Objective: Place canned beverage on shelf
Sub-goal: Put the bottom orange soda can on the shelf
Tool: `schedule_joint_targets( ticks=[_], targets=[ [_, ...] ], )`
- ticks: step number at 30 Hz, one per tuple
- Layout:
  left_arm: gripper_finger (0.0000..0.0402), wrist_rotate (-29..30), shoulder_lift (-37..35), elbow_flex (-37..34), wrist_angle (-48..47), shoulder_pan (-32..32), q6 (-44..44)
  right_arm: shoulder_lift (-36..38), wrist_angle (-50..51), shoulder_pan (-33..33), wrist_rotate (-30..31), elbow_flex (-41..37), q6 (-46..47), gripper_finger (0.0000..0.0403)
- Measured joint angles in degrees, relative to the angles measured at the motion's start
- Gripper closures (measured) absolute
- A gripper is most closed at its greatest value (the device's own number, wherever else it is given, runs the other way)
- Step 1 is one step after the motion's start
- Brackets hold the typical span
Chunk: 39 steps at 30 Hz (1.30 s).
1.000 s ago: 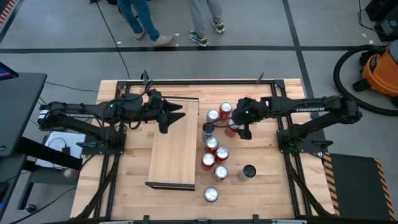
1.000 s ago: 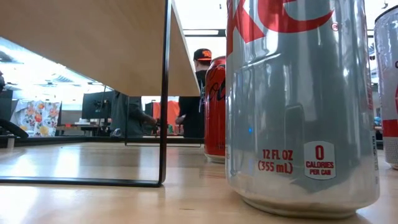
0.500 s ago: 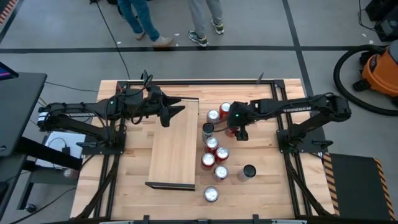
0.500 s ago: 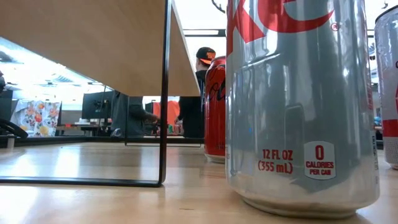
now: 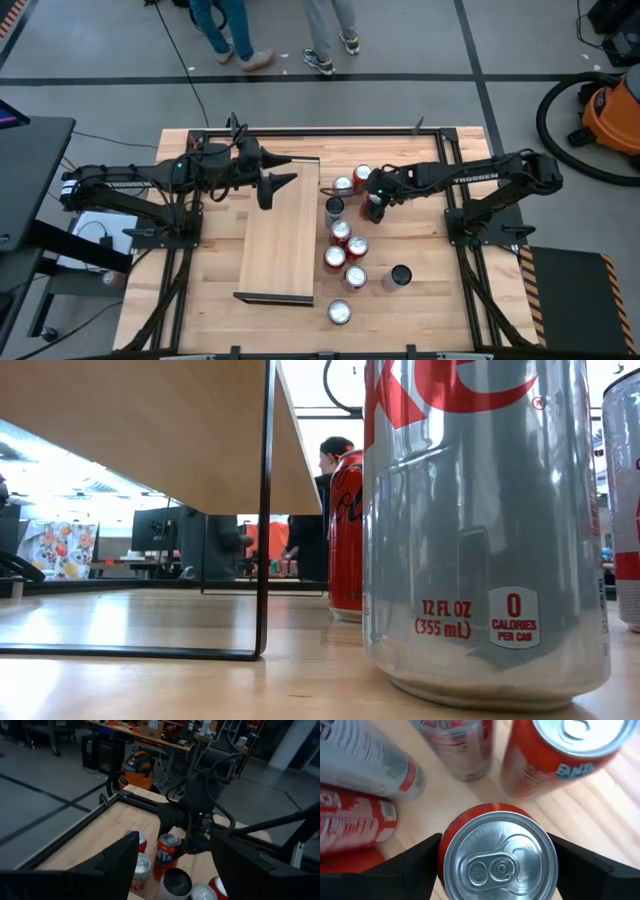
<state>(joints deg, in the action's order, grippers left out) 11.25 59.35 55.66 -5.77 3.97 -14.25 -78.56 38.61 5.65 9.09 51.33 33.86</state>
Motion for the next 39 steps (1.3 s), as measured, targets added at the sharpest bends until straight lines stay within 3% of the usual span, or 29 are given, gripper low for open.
schedule_joint_targets(
  ticks=[5, 11, 28, 33, 39],
  targets=[
    [0.0148, 0.0, 0.0, 0.0, 0.5, 0.0, 2.3, 0.0, 0.3, -1.5, -0.3, 0.1, 6.3, 0.0069],
    [0.0148, 0.0, 0.0, 0.0, 1.8, 0.0, 3.5, -0.3, 3.6, -3.1, 2.7, 2.4, 7.0, 0.0069],
    [0.0147, 0.0, 0.0, 0.0, 1.7, -0.1, -1.4, -3.0, 6.0, -2.5, 5.4, 3.6, -7.5, 0.0068],
    [0.0147, 0.0, 0.0, 0.0, 1.5, -0.1, -3.0, -3.7, 1.7, -2.1, 1.5, 3.7, -15.5, 0.0057],
    [0.0147, 0.0, 0.0, 0.0, 1.7, -0.1, -4.0, -3.8, 1.2, -1.3, -1.4, 3.7, -17.6, 0.0023]
  ],
)
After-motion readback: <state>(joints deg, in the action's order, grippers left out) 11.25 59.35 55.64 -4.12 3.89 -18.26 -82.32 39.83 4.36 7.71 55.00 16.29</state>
